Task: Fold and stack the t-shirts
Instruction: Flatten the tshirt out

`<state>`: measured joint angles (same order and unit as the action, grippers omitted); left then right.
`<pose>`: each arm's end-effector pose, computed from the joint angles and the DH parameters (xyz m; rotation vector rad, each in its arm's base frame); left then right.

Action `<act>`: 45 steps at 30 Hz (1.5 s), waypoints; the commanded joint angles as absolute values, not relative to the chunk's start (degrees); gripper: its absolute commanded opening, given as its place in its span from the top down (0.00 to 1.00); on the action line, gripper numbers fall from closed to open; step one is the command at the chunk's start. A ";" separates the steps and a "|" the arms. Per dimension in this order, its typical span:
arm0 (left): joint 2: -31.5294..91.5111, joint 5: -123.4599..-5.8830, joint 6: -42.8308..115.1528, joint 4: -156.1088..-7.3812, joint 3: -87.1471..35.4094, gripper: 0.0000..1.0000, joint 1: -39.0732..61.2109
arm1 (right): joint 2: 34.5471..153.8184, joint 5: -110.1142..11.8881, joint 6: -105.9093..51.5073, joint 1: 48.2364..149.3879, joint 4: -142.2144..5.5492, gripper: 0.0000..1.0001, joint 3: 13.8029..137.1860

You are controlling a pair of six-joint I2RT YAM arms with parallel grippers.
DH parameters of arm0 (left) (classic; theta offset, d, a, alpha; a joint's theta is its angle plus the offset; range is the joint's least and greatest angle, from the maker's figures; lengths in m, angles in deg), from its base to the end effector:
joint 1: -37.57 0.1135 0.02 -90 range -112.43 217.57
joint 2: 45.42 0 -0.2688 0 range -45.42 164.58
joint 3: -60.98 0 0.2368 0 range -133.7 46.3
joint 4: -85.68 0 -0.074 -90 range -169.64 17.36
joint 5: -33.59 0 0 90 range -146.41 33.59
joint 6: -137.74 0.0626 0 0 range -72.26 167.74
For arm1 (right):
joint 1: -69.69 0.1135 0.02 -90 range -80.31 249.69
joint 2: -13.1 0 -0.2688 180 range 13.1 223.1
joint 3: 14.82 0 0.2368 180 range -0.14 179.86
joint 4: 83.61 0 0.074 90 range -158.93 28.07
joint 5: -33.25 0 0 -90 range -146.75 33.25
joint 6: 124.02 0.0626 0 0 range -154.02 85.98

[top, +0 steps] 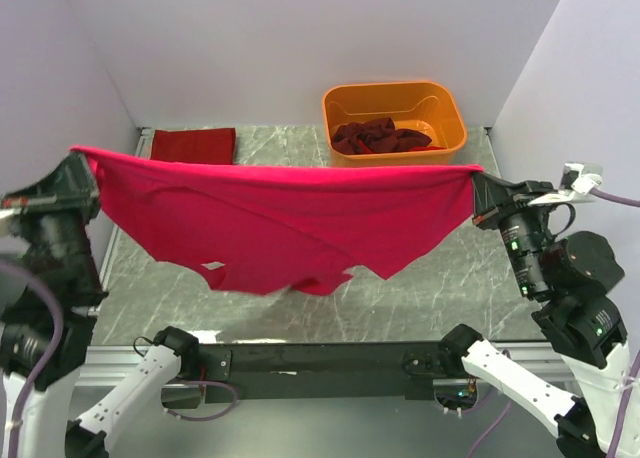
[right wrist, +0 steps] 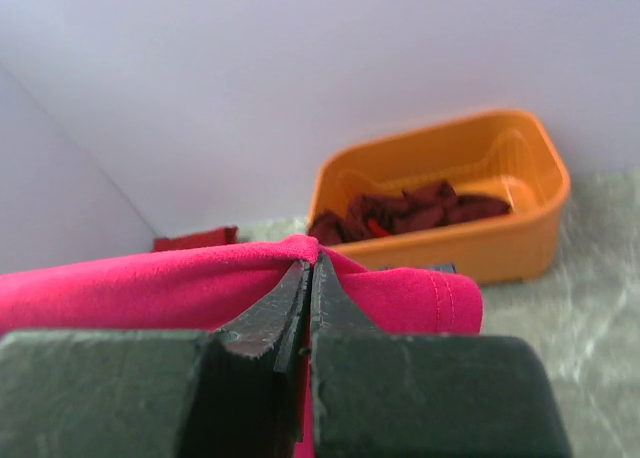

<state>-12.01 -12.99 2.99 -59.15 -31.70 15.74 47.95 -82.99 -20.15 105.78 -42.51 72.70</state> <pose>0.0398 0.0304 0.5138 -0.8802 0.9432 -0.5650 0.0733 0.0192 0.4815 0.1181 1.3973 0.4129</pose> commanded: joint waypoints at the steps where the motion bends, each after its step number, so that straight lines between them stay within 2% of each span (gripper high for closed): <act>1: -4.12 -10.81 4.33 -56.80 -33.24 0.99 15.77 | 51.67 -88.38 -15.13 105.37 -37.65 1.00 74.39; 5: 6.75 -9.56 -1.12 -50.74 -27.82 0.99 16.29 | 56.77 -88.58 -9.60 104.32 -33.95 1.00 70.62; 10: 18.73 -22.81 -5.61 -52.65 -18.05 0.99 19.46 | 68.26 -70.78 -6.16 94.33 -38.77 1.00 58.50; 13: 26.81 -25.64 -6.48 -55.73 -12.34 0.99 19.55 | 78.00 -65.38 -5.89 91.23 -45.09 1.00 53.22; 15: 32.61 -26.00 -7.36 -55.56 -11.09 0.99 19.73 | 82.86 -64.93 -6.68 89.82 -48.34 0.92 53.38; 17: 37.28 -24.77 -7.98 -54.25 -11.88 0.99 19.81 | 89.02 -66.68 -7.56 89.29 -49.15 0.74 54.70; 19: 40.09 -23.98 -8.77 -52.93 -12.58 0.99 19.99 | 92.88 -68.52 -7.39 89.28 -46.62 0.51 58.12; 21: 40.98 -24.42 -8.86 -53.10 -12.59 0.99 19.99 | 93.43 -70.02 -6.60 89.28 -44.42 0.41 59.36; 22: 40.89 -24.77 -8.86 -53.97 -11.89 0.99 19.99 | 92.22 -70.55 -6.33 89.28 -43.88 0.26 59.01; 24: 40.54 -25.82 -8.69 -54.76 -11.18 0.99 19.99 | 90.19 -70.03 -4.84 89.28 -41.44 0.17 56.66; 30: 38.17 -26.35 -9.04 -55.12 -9.25 0.99 20.08 | 76.67 -58.61 -1.94 89.99 -35.98 0.16 42.53; 35: 35.45 -28.02 -8.95 -56.52 -7.14 0.99 20.08 | 66.99 -51.75 0.78 95.07 -32.81 0.18 34.50; 39: 34.57 -28.81 -9.12 -56.97 -6.08 0.99 20.08 | 67.76 -51.66 3.86 101.14 -33.94 0.21 30.28; 42: 34.48 -29.43 -8.86 -57.23 -5.73 0.99 20.08 | 72.58 -51.74 5.18 103.96 -37.71 0.23 29.39; 45: 34.30 -29.25 -8.95 -56.70 -5.64 0.99 20.08 | 76.28 -54.37 5.62 104.93 -39.57 0.28 29.83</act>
<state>36.08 -28.49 -8.57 -55.39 -6.06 19.92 73.92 -52.57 3.70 104.08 -35.37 29.51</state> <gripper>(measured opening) 0.023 0.729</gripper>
